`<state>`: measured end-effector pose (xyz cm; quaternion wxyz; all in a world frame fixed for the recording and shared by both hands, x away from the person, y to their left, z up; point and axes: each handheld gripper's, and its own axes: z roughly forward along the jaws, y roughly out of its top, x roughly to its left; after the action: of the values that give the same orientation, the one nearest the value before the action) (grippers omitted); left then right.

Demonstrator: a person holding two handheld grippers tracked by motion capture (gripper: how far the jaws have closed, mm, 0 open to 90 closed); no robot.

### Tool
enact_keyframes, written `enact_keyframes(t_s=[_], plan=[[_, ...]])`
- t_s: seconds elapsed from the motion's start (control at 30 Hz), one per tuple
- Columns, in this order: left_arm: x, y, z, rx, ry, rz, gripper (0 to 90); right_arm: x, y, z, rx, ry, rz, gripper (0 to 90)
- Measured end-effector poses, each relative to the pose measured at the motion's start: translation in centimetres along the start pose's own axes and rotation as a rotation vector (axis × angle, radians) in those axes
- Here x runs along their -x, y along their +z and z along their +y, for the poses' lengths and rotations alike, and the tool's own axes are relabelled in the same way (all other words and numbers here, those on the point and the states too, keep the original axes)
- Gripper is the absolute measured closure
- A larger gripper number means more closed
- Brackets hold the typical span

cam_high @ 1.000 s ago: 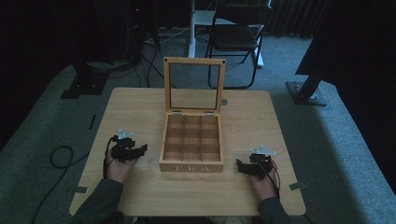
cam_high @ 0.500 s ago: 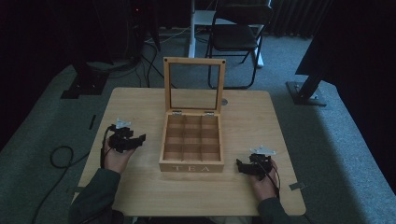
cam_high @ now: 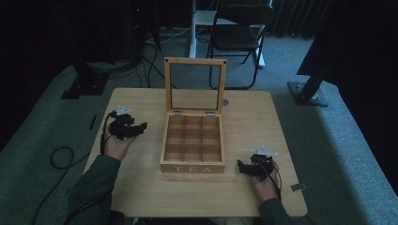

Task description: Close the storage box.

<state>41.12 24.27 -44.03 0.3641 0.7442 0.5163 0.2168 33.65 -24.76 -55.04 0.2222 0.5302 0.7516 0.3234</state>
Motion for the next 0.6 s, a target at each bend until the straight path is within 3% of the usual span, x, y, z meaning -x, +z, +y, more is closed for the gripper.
enact_keyframes(t_s=[0.23, 0.6], plan=[[-0.2, 0.4, 1.6, 0.022, -0.002, -0.013, 36.9, 0.0, 0.0, 0.0, 0.001, -0.011, 0.011, 11.6], [-0.2, 1.4, 4.9, 0.046, 0.029, -0.022, 34.5, 0.0, 0.0, 0.0, 0.0, -0.043, 0.044, 11.6]])
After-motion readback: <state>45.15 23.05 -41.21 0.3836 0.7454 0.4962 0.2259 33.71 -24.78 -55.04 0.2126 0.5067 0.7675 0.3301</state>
